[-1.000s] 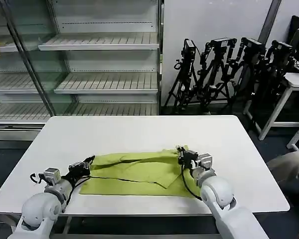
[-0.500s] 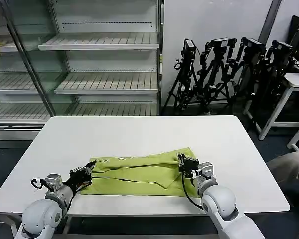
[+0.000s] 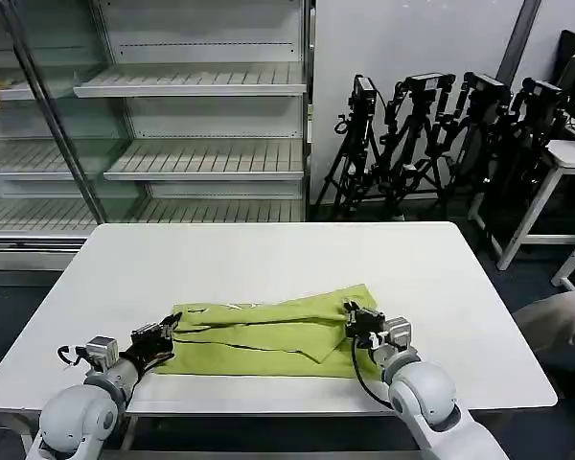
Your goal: Fold and organize the clothes.
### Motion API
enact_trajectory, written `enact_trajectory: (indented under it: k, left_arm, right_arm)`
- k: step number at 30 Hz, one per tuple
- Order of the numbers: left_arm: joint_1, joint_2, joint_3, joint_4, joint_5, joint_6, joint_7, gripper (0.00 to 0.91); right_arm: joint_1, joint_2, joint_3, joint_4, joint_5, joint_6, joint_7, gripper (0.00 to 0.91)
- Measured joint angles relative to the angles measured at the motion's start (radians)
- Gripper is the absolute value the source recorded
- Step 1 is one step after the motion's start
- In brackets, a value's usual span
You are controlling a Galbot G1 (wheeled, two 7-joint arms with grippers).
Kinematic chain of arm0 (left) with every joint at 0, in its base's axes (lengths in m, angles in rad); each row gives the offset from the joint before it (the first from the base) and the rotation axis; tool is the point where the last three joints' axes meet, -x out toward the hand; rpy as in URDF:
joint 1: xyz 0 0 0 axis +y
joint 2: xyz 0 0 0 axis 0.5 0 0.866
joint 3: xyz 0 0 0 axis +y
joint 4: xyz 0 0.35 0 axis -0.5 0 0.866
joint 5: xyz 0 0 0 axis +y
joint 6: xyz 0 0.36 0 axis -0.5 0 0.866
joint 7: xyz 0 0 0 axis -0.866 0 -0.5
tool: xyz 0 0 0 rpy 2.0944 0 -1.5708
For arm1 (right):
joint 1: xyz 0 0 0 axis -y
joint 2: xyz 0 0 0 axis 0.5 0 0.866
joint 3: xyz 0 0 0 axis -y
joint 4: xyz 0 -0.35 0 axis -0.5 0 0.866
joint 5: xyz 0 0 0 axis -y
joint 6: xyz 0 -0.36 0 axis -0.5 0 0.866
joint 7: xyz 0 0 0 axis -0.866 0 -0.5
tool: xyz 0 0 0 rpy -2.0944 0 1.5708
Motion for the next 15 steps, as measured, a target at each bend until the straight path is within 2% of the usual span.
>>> enact_trajectory:
  k: [15]
  left_arm:
    - [0.023, -0.015, -0.008, -0.055, -0.042, -0.001, -0.065, 0.907]
  right_arm:
    - [-0.052, -0.027, 0.034, 0.065, 0.006, 0.008, -0.024, 0.907]
